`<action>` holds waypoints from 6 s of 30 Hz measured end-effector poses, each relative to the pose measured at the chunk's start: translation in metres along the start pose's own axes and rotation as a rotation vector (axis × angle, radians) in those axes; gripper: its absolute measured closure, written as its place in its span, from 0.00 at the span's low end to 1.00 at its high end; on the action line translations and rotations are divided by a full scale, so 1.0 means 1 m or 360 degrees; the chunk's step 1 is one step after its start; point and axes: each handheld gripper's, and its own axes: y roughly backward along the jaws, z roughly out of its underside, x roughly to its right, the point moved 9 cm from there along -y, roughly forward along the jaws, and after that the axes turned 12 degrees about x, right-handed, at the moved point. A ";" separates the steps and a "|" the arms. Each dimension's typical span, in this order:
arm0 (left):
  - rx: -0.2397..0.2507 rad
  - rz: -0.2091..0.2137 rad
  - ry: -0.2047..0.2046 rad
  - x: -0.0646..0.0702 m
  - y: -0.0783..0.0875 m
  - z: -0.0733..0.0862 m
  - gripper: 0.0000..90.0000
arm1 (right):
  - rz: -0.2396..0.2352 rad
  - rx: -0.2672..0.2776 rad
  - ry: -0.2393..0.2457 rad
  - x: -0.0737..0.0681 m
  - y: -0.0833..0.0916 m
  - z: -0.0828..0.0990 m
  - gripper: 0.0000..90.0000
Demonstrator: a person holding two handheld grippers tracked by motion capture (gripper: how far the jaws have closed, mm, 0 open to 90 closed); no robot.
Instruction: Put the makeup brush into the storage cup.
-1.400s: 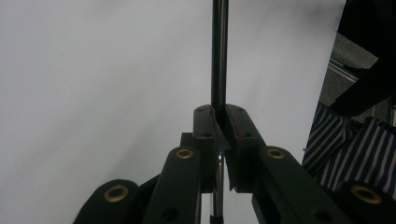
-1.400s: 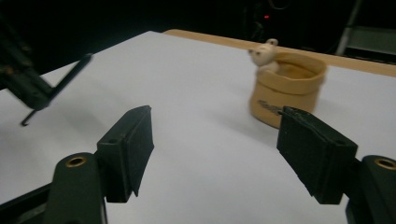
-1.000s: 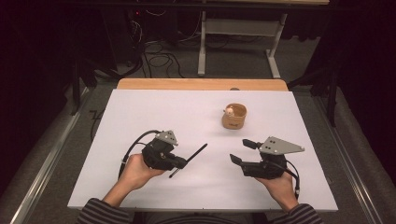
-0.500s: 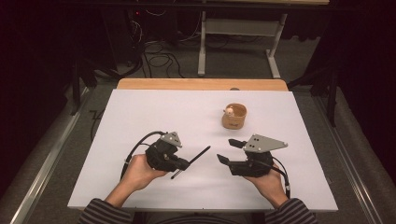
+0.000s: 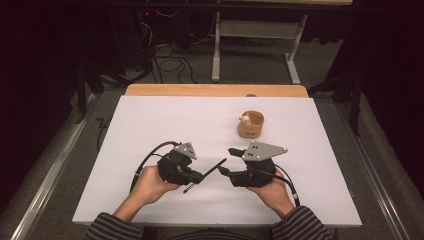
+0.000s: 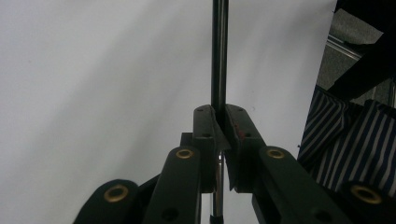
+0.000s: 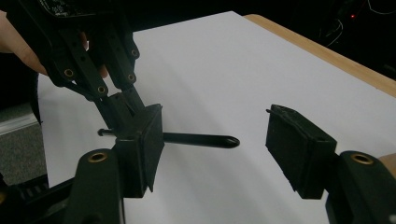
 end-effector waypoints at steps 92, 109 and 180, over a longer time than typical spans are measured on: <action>0.0134 -0.0004 0.0035 0.000 0.013 -0.012 0.93 | 0.0007 -0.0347 0.0313 -0.014 -0.029 0.032 0.55; 0.0216 -0.0004 0.0045 -0.003 0.017 -0.017 0.91 | -0.0149 -0.0412 0.0433 -0.028 -0.032 0.041 0.88; 0.0650 -0.0270 0.0113 -0.014 0.029 -0.028 0.68 | -0.0078 -0.0309 0.0156 -0.014 -0.018 0.034 0.96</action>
